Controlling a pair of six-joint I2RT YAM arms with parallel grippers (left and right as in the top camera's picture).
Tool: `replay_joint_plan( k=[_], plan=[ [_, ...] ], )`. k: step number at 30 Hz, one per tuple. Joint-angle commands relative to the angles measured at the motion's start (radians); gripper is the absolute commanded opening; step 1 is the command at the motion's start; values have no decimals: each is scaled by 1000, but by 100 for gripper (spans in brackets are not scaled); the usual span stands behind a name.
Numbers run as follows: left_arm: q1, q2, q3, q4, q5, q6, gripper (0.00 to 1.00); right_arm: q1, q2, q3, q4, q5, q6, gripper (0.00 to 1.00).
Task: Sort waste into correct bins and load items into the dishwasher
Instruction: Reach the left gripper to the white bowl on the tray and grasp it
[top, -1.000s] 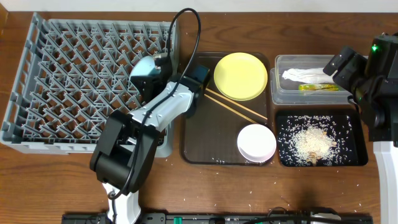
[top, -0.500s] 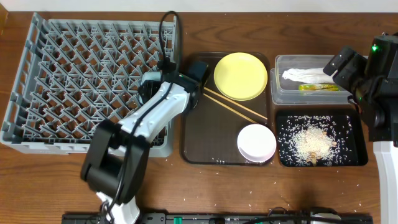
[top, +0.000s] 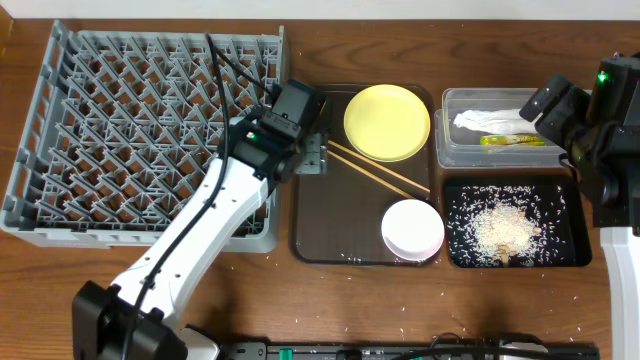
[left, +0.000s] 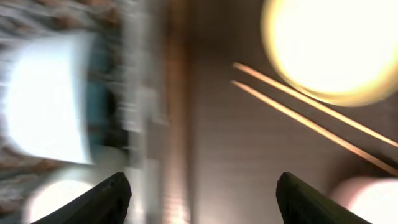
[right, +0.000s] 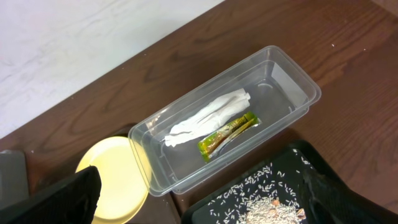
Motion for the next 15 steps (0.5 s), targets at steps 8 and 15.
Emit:
replay_joint_plan(
  k=[8,15],
  plan=[
    [-190,168,-11,80,452,-18,76,-4,2,-5,-2,0,11,99],
    [-256,358,-9,150,493,-72,75,-4,2,-5,-2,0,11,99]
  ],
)
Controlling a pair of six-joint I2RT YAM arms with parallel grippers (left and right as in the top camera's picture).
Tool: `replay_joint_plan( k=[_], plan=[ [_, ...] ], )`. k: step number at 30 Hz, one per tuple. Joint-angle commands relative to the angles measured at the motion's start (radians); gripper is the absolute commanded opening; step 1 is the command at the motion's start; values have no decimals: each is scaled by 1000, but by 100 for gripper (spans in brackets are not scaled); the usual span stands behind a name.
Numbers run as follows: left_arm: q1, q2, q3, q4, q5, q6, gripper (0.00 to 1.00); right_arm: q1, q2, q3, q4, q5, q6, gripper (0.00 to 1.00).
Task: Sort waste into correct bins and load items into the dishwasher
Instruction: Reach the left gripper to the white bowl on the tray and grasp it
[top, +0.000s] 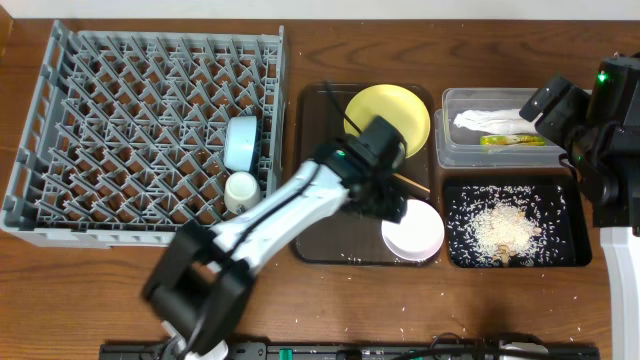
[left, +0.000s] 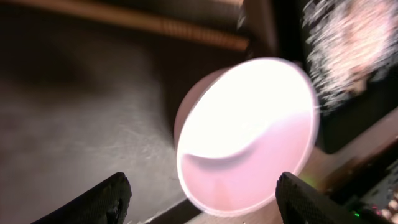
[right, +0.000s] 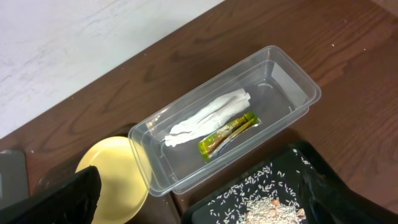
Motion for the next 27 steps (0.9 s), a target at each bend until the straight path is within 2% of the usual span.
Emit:
replay_joint_plan(
  k=[1,12,17,22,25,27],
  plan=[
    [-3,95,-3,5,63,-42,75,-4,2,-5,-2,0,11,99],
    [13,213,40,8,119,-76,74,-4,2,-5,-2,0,11,99],
    [56,296,80,-26,214,-71,56,-4,2,-5,-2,0,11,99],
    [105,317,85,-33,264,-93,15,-4,2,-5,-2,0,11,99],
    [117,317,85,-34,277,-99,8,-4,2,-5,-2,0,11,99],
    [122,311,85,-46,281,-99,8,-4,2,-5,-2,0,11,99]
  ],
)
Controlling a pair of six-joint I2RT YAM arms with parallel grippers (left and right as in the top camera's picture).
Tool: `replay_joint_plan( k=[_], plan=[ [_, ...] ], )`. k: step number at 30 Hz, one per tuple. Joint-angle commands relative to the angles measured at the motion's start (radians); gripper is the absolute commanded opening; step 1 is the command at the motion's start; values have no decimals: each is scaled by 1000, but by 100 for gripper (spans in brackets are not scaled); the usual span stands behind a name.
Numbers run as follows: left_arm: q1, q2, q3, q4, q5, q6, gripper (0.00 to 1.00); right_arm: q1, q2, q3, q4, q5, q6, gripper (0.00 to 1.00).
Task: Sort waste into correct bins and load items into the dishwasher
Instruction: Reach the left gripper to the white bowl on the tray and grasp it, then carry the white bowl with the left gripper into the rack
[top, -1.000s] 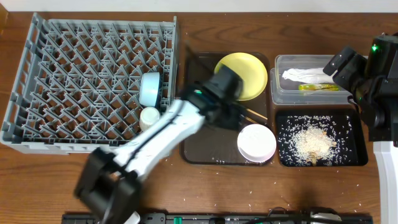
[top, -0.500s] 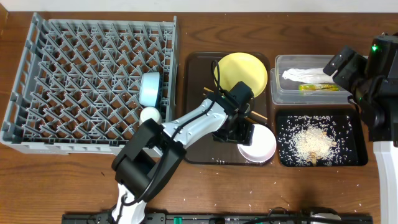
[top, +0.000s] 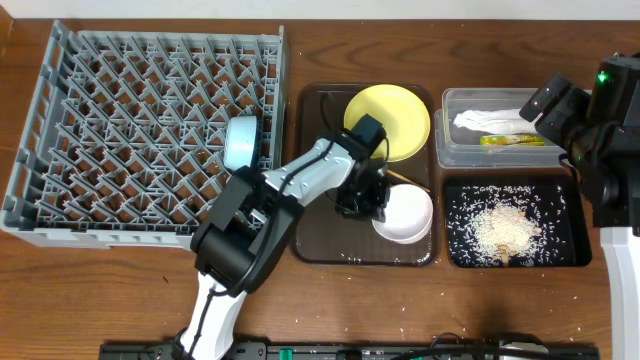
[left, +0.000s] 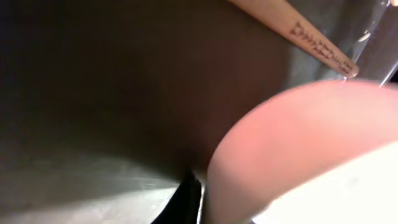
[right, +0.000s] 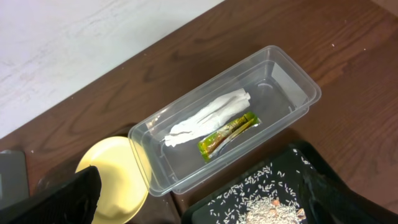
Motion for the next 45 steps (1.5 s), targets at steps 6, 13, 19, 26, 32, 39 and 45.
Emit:
replay_joint_plan(
  k=[6,13,19,26,32,39,45],
  plan=[
    [26,-59,3,-31,-2,12,7,-4,2,-5,-2,0,11,99],
    [84,-263,3,-38,-200,31,8,-4,2,-5,-2,0,11,99],
    [179,-434,3,-38,-567,30,8,-4,2,-5,-2,0,11,99],
    [254,-502,2,40,-1130,30,7,-4,2,-5,-2,0,11,99],
    [265,-467,-17,174,-1534,31,7,-4,2,-5,-2,0,11,99],
    [265,-345,-19,402,-1835,196,7,-4,2,-5,-2,0,11,99],
    [266,-205,-19,706,-1953,510,7,-4,2,-5,-2,0,11,99]
  ],
)
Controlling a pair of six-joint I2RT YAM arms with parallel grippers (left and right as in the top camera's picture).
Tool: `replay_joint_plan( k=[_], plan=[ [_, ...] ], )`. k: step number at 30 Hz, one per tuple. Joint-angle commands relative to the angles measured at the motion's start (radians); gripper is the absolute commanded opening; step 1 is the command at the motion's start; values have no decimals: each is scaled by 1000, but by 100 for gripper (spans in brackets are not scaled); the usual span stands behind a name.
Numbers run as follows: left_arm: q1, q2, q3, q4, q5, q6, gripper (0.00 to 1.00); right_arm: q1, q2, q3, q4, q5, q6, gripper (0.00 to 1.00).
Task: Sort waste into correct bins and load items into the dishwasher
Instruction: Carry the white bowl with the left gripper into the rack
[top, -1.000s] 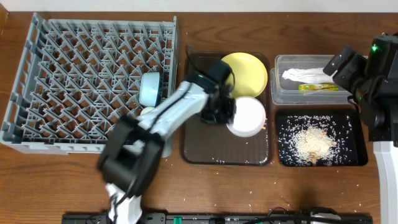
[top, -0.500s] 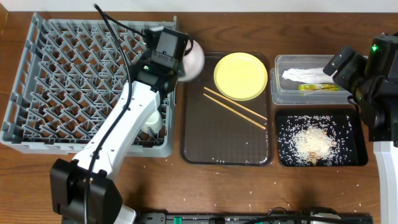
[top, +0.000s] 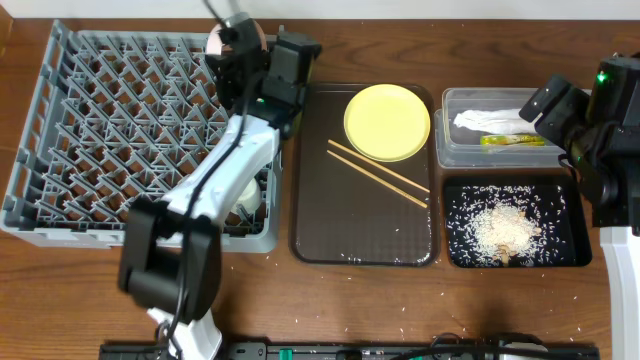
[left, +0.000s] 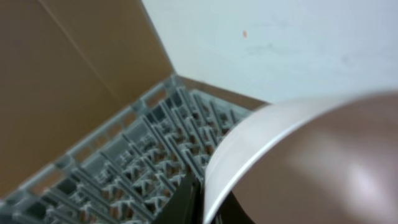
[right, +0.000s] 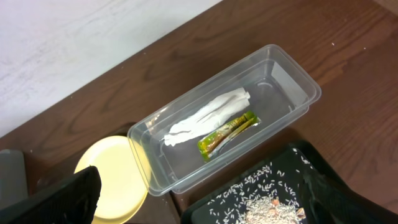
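My left gripper (top: 243, 52) is shut on the rim of the pinkish-white bowl (top: 236, 36) and holds it on edge above the far right part of the grey dish rack (top: 120, 130). In the left wrist view the bowl (left: 305, 162) fills the right side, one dark finger (left: 186, 199) lies against its rim, and the rack (left: 137, 162) is below. The yellow plate (top: 387, 121) and the chopsticks (top: 378, 172) lie on the brown tray (top: 330, 230). At the far right, my right gripper (right: 199, 214) hangs open over the bins.
A clear bin (top: 530, 150) holds a tissue and a green wrapper. The black bin (top: 462, 250) in front of it holds rice. A small white cup (top: 243, 190) stands in the rack, partly under my left arm. Rice grains lie scattered on the table's front.
The left gripper, then shut on the bowl down on the tray, now holds it up over the rack's far right corner. The right arm has not moved.
The left gripper stood open at the tray's left edge, then open over the white bowl on the tray. Then it was shut on the bowl's rim on the tray. Now the bowl is off the tray, above the rack. The right arm stayed still throughout.
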Motion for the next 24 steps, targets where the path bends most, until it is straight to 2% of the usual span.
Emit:
replay_joint_plan(
  k=[1,4,6,24],
  plan=[
    [3,73,-6,126,-153,266,7,-4,2,-2,-2,0,11,99],
    [12,127,-6,278,-175,427,7,-4,2,-2,-2,0,11,99],
    [21,145,-6,321,-175,478,7,-4,2,-2,-2,0,11,99],
    [62,218,-27,325,-143,483,7,-4,2,-2,-2,0,11,99]
  ],
)
